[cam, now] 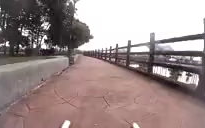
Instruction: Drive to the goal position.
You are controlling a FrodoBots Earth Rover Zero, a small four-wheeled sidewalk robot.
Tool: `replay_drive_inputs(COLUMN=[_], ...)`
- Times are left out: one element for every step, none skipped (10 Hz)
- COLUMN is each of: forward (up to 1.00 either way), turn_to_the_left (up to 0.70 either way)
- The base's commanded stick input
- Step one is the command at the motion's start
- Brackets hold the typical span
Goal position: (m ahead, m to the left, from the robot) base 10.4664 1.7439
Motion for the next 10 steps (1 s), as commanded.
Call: replay_drive_inputs(forward=[1.0,1.0,1.0,1.0,1.0,1.0,1.0,1.0,1.0,1.0], turn_to_the_left=[0.0,0.0,0.0,0.0,0.0,0.0,0.0,0.0,0.01,0.0])
